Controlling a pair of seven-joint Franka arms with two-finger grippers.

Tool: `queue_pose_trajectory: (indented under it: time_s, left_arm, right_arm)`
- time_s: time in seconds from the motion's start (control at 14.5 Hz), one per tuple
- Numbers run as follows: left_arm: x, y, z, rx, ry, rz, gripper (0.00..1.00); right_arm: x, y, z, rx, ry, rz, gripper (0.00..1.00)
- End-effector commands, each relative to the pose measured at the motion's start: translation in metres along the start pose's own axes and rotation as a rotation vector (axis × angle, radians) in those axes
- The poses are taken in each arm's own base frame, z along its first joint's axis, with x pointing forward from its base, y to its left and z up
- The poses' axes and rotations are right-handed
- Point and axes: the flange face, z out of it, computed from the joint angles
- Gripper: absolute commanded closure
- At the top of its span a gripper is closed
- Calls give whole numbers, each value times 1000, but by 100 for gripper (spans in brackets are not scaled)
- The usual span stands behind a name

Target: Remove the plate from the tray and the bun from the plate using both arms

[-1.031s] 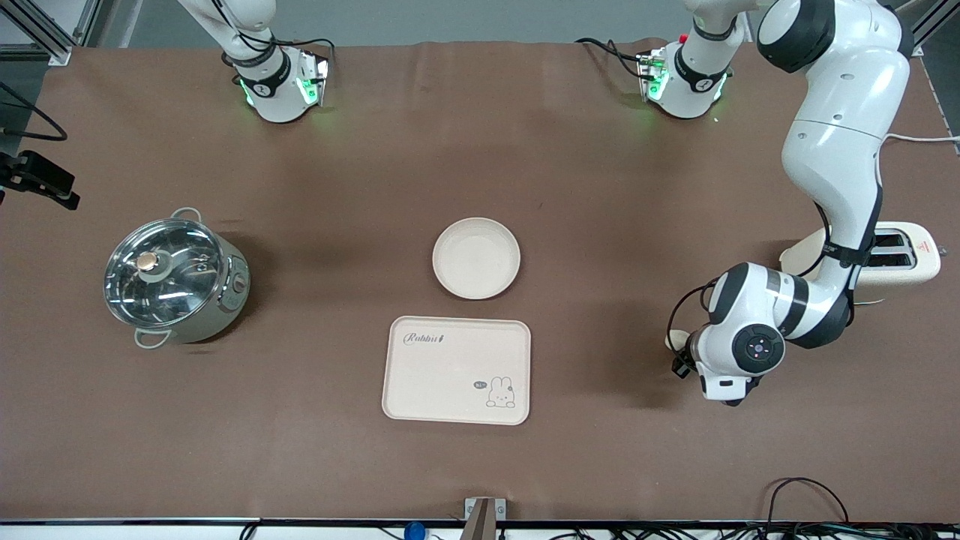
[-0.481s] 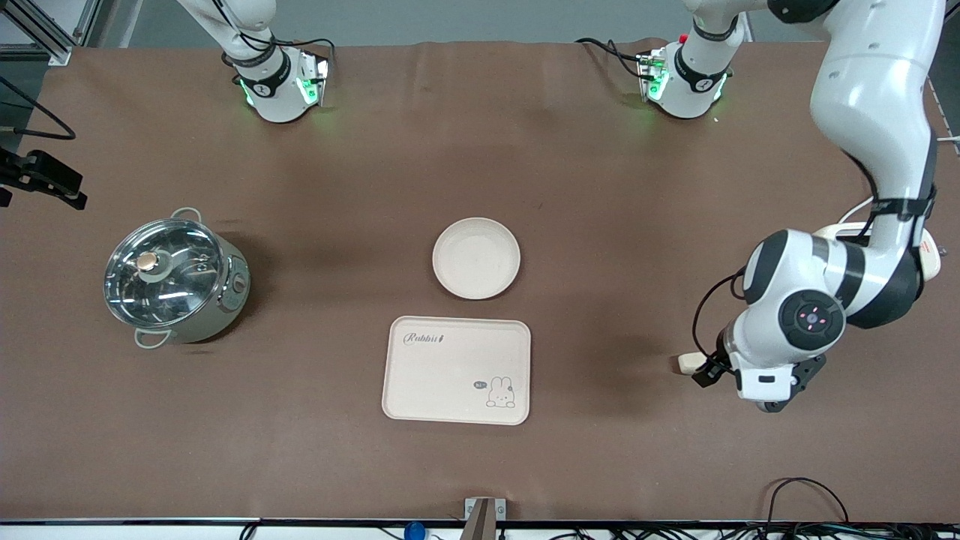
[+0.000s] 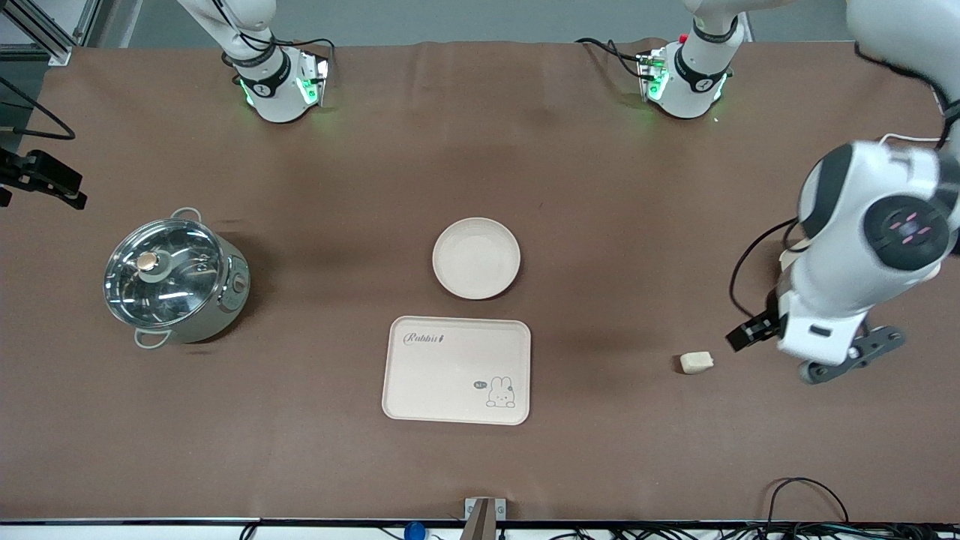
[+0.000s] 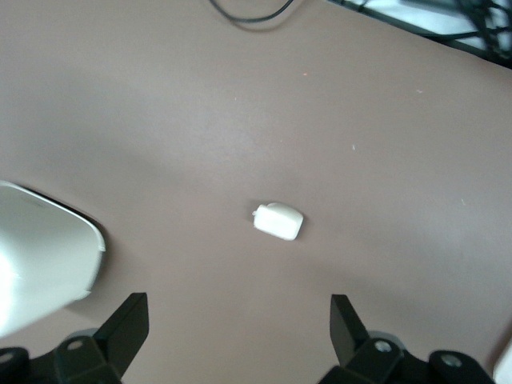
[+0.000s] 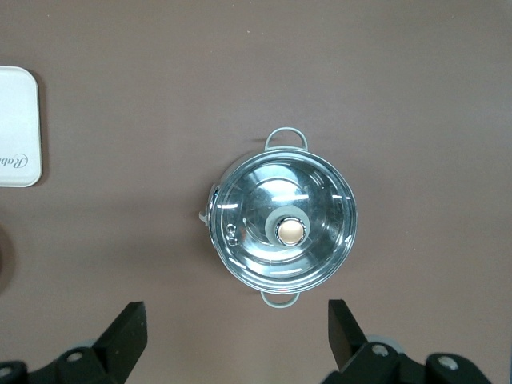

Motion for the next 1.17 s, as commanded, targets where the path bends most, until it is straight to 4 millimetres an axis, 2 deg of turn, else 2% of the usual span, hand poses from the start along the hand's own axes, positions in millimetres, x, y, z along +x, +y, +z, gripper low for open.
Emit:
queue_pose_trajectory:
  time_s: [0.0, 0.28, 0.34, 0.41, 0.55, 0.69, 0.76, 0.89, 1.1]
  left_arm:
    - [-16, -41, -53, -16, -21, 97, 0]
    - [-47, -71, -106, -90, -100, 270, 0]
    - [-51, -77, -114, -99, -96, 301, 0]
    - [-65, -78, -128, -92, -80, 333, 0]
    - [-96, -71, -135, -63, -76, 359, 0]
    - [-128, -78, -141, -60, -81, 362, 0]
    - [-138, -84, -143, -79, -89, 371, 0]
    - [-140, -96, -149, -97, -80, 414, 0]
    - [-135, -105, -150, -98, -81, 408, 0]
  right_arm:
    - [-3, 0, -2, -5, -4, 10, 0]
    - [-2, 2, -2, -5, -2, 11, 0]
    - [-2, 4, -1, -5, -4, 16, 0]
    - [-2, 4, -1, -5, -3, 14, 0]
    - [-2, 7, 0, -5, -6, 17, 0]
    - [-2, 7, 0, 9, -5, 18, 0]
    - [-2, 7, 0, 22, -5, 18, 0]
    - [-3, 14, 1, 22, -9, 26, 0]
    - [-3, 14, 1, 24, -9, 27, 0]
